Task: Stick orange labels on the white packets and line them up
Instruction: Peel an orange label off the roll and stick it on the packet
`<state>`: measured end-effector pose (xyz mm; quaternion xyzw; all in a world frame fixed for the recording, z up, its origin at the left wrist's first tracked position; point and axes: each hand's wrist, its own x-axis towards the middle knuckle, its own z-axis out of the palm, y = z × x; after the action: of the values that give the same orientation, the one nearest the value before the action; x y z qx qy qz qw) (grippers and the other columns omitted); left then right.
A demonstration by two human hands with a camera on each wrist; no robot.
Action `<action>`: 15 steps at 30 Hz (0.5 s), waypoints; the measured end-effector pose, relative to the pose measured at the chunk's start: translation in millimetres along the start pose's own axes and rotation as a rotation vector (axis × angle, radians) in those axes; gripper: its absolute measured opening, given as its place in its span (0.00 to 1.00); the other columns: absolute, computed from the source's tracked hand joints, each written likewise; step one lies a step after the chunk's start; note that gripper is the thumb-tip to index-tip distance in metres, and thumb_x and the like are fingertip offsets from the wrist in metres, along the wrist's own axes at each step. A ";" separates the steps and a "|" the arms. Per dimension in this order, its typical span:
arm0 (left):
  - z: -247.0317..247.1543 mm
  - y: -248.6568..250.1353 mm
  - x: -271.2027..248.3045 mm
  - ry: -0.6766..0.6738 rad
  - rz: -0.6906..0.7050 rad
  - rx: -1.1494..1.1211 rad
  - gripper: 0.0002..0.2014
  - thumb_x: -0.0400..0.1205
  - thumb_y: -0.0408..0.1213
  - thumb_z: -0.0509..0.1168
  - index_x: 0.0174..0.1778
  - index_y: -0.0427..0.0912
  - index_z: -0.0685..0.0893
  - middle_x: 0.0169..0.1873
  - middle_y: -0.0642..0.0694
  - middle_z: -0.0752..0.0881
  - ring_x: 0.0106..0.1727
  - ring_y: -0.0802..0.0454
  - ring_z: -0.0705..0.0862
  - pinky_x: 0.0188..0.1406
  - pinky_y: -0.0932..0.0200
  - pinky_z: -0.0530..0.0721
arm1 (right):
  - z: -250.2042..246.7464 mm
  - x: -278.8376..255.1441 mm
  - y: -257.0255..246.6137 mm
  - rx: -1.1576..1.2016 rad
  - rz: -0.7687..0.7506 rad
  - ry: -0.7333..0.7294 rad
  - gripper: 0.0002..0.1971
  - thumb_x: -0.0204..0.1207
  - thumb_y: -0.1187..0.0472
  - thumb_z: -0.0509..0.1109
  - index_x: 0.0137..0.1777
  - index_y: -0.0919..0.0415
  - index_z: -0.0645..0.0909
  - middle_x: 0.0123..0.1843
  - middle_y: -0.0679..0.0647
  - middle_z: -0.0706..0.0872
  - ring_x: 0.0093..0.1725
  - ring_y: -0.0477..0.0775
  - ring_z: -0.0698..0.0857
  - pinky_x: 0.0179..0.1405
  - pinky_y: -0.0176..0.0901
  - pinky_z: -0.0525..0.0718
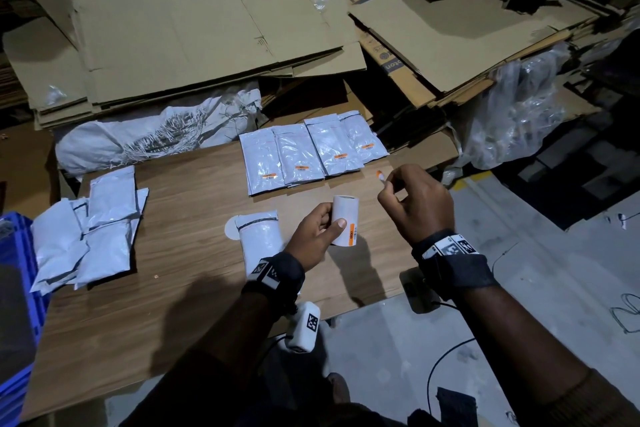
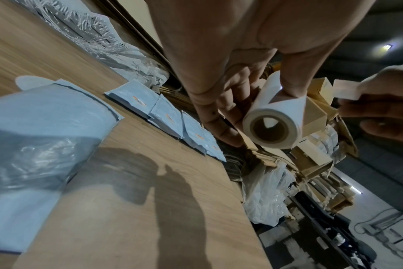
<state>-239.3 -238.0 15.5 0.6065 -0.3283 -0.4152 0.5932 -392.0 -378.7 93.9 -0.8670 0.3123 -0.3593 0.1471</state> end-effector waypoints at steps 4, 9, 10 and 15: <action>1.4 -16.7 12.6 0.044 0.003 0.090 0.24 0.81 0.43 0.67 0.71 0.35 0.76 0.63 0.42 0.86 0.58 0.65 0.86 0.56 0.69 0.81 | -1.6 -2.1 14.8 0.002 0.036 -0.037 0.05 0.77 0.59 0.74 0.43 0.53 0.79 0.39 0.45 0.84 0.34 0.49 0.81 0.29 0.46 0.76; 10.6 -42.9 34.4 0.043 -0.041 0.264 0.26 0.83 0.45 0.71 0.75 0.39 0.77 0.65 0.46 0.86 0.63 0.51 0.84 0.55 0.74 0.80 | -1.3 -22.2 32.9 -0.036 0.118 -0.124 0.04 0.78 0.55 0.74 0.45 0.50 0.80 0.37 0.43 0.85 0.33 0.49 0.82 0.30 0.48 0.82; 12.7 -47.8 38.7 0.034 -0.046 0.314 0.23 0.85 0.38 0.70 0.75 0.37 0.77 0.63 0.46 0.85 0.62 0.51 0.83 0.51 0.79 0.77 | -1.4 -26.3 36.6 -0.045 0.125 -0.135 0.04 0.78 0.54 0.74 0.46 0.50 0.81 0.37 0.44 0.86 0.33 0.50 0.83 0.30 0.48 0.82; 24.8 -76.1 57.3 0.026 -0.093 0.471 0.20 0.85 0.31 0.69 0.73 0.38 0.78 0.60 0.49 0.84 0.59 0.47 0.83 0.40 0.78 0.72 | 1.8 -39.5 55.5 -0.051 0.171 -0.197 0.03 0.80 0.51 0.70 0.50 0.47 0.81 0.31 0.42 0.82 0.32 0.54 0.85 0.28 0.48 0.81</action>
<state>-243.5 -294.0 -65.3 0.7479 -0.3803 -0.3462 0.4198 -436.4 -395.4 45.1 -0.8718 0.3782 -0.2504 0.1848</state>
